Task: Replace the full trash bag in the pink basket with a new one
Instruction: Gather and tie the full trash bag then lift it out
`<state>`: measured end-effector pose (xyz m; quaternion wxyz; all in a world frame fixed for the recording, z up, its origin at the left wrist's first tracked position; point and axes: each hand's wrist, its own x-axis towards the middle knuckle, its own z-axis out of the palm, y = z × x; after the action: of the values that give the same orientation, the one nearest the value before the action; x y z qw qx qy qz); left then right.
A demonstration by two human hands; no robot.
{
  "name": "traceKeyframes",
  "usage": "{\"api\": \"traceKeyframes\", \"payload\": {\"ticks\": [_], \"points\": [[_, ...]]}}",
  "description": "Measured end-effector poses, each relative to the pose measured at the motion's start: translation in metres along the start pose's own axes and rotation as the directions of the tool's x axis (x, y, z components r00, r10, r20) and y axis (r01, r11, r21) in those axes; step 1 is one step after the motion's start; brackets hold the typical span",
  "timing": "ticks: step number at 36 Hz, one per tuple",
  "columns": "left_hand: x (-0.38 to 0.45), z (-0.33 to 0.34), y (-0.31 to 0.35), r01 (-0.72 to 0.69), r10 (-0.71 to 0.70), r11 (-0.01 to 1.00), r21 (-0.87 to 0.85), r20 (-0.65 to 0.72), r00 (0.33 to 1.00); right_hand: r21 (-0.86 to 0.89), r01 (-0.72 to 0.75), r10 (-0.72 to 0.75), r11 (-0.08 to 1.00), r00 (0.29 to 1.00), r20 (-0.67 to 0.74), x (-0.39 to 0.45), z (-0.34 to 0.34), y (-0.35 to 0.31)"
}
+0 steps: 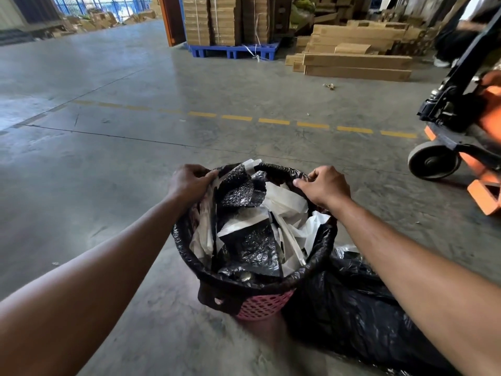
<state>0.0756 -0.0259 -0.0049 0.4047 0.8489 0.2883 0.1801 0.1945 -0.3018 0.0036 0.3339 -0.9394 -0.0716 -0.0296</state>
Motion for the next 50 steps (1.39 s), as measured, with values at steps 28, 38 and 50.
{"api": "traceKeyframes", "payload": {"ticks": [28,38,50], "points": [[-0.031,-0.098,-0.029,0.118,-0.098,0.993,0.011,0.630,0.771,0.437,-0.351,-0.054,0.828,0.726,0.685,-0.057,-0.066,0.075],[-0.035,-0.125,-0.023,0.196,-0.186,0.978,0.066,0.689,0.700,0.298,-0.373,-0.024,0.879,0.589,0.808,-0.059,-0.099,0.094],[-0.030,-0.125,0.039,0.251,0.068,0.728,-0.639,0.431,0.900,0.746,-0.369,0.021,0.554,0.902,0.431,-0.045,-0.119,0.010]]}}
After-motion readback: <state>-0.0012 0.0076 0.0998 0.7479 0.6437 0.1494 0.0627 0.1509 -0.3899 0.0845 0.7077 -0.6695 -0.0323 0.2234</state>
